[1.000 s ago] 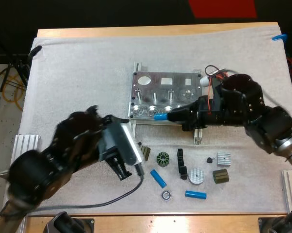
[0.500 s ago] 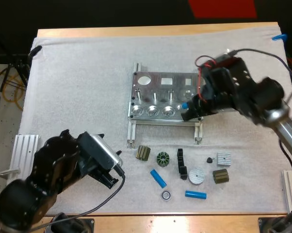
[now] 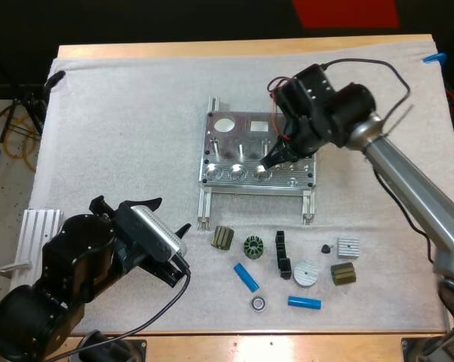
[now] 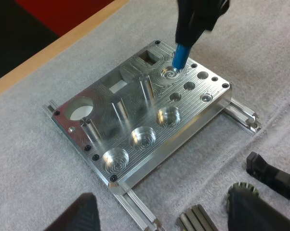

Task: Load cells from left to right

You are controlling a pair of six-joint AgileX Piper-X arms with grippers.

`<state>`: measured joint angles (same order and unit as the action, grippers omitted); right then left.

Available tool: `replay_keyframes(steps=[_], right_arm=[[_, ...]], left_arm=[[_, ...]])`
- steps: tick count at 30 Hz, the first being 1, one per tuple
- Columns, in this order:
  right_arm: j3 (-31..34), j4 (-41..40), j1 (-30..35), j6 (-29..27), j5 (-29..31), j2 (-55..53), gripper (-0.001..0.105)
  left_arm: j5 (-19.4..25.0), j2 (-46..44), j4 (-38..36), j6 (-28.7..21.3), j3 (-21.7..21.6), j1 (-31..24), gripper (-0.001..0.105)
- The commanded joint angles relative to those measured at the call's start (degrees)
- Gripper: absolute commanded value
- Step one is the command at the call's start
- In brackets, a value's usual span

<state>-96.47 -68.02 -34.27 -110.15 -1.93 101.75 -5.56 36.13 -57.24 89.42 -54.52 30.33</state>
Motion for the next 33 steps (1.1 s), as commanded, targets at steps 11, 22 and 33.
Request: replay_keyframes(steps=[11, 22, 33], right_arm=[[-0.8, 1.0, -0.1, -2.1, 3.0, 5.4, 0.0], [-0.8, 1.8, -0.1, -2.1, 1.9, 7.9, 0.0], [-0.8, 3.3, -0.1, -2.1, -0.1, 9.1, 0.0]], left_arm=[[0.7, -0.1, 0.5, 0.7, -0.1, -0.1, 0.057], [0.7, -0.1, 0.5, 0.7, -0.1, -0.1, 0.057], [0.7, -0.1, 0.5, 0.7, -0.1, -0.1, 0.057]])
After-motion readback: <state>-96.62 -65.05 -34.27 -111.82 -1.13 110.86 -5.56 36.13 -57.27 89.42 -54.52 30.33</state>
